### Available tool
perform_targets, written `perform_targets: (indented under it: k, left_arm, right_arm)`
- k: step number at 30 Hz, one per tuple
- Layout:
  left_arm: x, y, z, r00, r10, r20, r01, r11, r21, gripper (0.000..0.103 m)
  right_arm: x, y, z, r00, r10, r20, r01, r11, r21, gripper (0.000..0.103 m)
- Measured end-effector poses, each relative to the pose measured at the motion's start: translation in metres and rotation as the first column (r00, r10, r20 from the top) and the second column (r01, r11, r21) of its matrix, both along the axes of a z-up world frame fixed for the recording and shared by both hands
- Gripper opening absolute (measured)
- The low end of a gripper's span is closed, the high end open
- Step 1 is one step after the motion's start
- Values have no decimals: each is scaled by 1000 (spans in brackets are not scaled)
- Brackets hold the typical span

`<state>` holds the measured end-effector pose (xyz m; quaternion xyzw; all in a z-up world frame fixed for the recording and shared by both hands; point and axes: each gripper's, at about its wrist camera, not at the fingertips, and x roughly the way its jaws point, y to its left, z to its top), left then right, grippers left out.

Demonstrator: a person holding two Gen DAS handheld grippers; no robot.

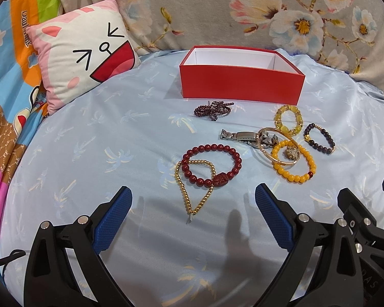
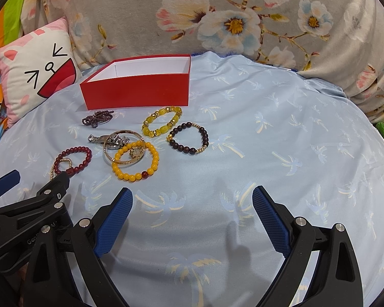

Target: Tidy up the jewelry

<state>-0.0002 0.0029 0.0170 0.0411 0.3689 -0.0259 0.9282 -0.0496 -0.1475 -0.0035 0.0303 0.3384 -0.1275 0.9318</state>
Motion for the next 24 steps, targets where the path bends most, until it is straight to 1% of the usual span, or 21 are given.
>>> perform_targets:
  k: [3, 5, 10, 12, 14, 21, 23, 24]
  left_arm:
    - [3, 10, 0, 1000, 16, -10, -17, 999, -41, 93]
    - [5, 16, -2, 1000, 11, -19, -12, 998, -54, 93]
    - [8, 18, -1, 1000, -31, 5, 31, 999, -6, 93]
    - [17, 21, 0, 999, -48, -8, 48, 999, -27, 92]
    - [24, 25, 1, 999, -44, -12, 44, 998, -53, 92]
    - [28, 36, -3, 1000, -27, -11, 27, 998, -58, 92]
    - [28, 35, -4, 1000, -28, -11, 28, 998, -59, 92]
    - [29, 35, -4, 1000, -29, -9, 29, 998, -58, 92]
  right_arm:
    - [-1, -3, 3, 1000, -7, 5, 6, 1000, 18, 91]
    - [-1, -4, 3, 1000, -9, 5, 9, 999, 30, 91]
    - [1, -4, 7, 1000, 2, -3, -2, 999, 35, 91]
    - [2, -5, 3, 1000, 6, -5, -6, 999, 35, 91]
    - [1, -5, 3, 1000, 5, -4, -5, 999, 38, 91]
    - [3, -6, 1, 1000, 10, -11, -10, 999, 48, 91]
    - [7, -4, 1, 999, 30, -15, -29, 998, 47, 91]
    - [7, -5, 4, 999, 42, -2, -41, 998, 47, 91]
